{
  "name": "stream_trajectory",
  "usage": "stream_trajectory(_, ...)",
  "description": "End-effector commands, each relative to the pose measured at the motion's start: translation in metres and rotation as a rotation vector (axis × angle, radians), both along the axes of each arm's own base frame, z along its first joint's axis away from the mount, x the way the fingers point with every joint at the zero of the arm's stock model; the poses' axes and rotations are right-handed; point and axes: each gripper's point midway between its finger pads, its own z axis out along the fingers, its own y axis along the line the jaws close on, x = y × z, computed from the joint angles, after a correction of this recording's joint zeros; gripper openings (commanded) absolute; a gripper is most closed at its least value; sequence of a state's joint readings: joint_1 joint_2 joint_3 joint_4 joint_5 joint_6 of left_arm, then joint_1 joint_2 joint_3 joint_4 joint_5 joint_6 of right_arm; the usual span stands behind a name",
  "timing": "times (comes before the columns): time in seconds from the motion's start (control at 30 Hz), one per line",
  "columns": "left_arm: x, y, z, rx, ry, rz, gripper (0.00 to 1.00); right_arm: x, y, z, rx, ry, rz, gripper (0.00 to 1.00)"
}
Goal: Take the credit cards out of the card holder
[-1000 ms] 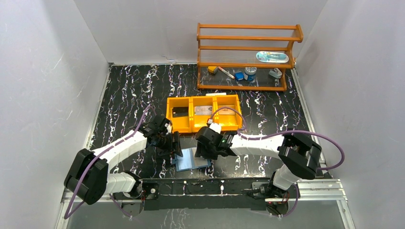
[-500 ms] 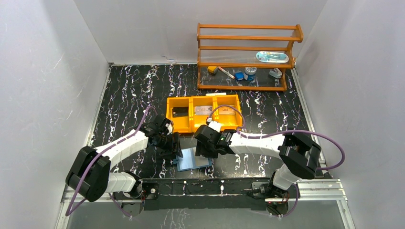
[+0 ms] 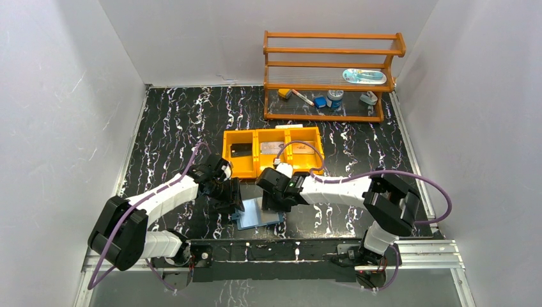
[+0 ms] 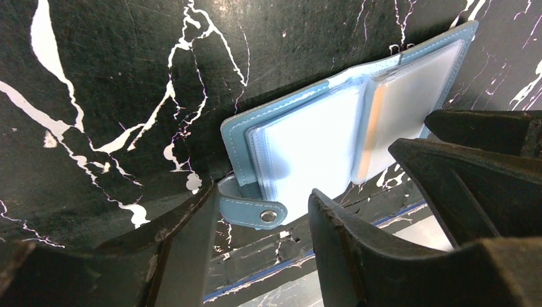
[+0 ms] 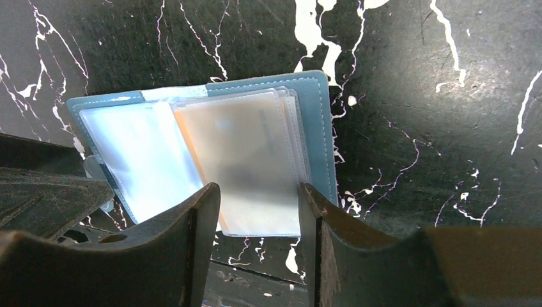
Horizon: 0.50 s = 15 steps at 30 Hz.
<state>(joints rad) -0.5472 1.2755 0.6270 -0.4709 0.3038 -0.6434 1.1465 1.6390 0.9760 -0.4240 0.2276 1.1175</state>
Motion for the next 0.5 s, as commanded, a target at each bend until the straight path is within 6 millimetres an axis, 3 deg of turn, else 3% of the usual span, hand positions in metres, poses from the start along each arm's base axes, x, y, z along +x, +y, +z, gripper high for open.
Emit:
stream_trajectory(0.0, -0.008, -0.005, 0.0, -0.035, 0.028, -0.031, 0.5, 0.001, 0.011, 0.007, 0.025, -0.007, 0.019, 0.54)
stream_trajectory(0.13, -0.01, -0.007, 0.0, -0.05, 0.037, -0.034, 0.49, 0.004, 0.026, 0.031, 0.093, -0.048, 0.041, 0.42)
stream_trajectory(0.23, -0.009, -0.008, 0.001, -0.053, 0.035, -0.035, 0.49, 0.003, 0.031, 0.043, 0.14, -0.064, 0.048, 0.41)
stream_trajectory(0.27, -0.009, -0.007, 0.0, -0.051, 0.035, -0.034, 0.49, 0.002, 0.034, 0.044, 0.161, -0.068, 0.055, 0.42)
stream_trajectory(0.3, -0.008, -0.007, 0.0, -0.048, 0.032, -0.034, 0.5, 0.01, 0.013, 0.039, 0.064, -0.093, 0.0, 0.5)
stream_trajectory(0.37, -0.008, -0.006, 0.001, -0.044, 0.025, -0.029, 0.5, 0.013, -0.005, 0.038, 0.005, -0.117, -0.036, 0.58)
stream_trajectory(0.47, -0.007, -0.007, 0.002, -0.05, 0.024, -0.035, 0.5, 0.011, -0.008, 0.028, -0.022, -0.096, -0.035, 0.62)
